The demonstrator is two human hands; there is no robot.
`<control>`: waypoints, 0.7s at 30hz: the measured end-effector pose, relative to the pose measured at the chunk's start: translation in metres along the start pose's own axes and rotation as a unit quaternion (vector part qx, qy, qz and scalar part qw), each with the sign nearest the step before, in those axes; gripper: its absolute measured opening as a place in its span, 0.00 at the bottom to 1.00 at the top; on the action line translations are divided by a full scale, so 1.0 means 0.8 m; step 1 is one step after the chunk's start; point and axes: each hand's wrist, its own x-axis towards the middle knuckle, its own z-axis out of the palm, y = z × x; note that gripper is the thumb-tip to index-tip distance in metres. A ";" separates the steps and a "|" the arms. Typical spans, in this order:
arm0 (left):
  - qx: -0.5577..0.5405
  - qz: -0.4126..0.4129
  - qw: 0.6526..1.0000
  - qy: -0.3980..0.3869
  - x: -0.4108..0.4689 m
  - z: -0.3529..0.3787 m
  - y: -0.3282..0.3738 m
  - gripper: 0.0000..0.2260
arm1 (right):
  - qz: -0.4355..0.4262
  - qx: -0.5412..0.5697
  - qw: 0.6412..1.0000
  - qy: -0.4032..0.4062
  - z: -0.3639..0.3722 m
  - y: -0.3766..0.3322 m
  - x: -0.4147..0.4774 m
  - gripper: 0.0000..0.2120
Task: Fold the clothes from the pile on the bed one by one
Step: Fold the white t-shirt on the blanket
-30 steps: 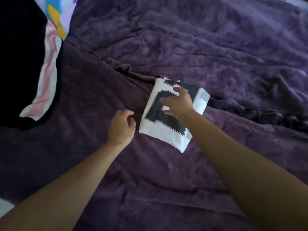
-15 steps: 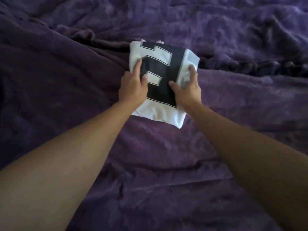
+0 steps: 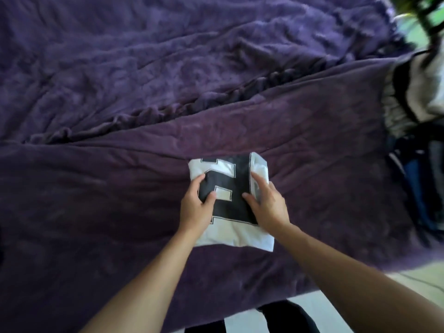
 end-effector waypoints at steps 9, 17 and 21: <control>0.002 0.067 0.996 -0.062 -0.118 0.208 0.152 0.20 | 0.014 0.004 0.997 0.080 -0.210 0.187 -0.092 0.25; -0.093 0.116 0.985 -0.088 -0.207 0.385 0.332 0.20 | -0.017 -0.030 0.983 0.178 -0.450 0.311 -0.141 0.27; -0.139 0.149 0.975 -0.092 -0.234 0.438 0.426 0.21 | -0.041 -0.008 0.975 0.220 -0.559 0.347 -0.147 0.26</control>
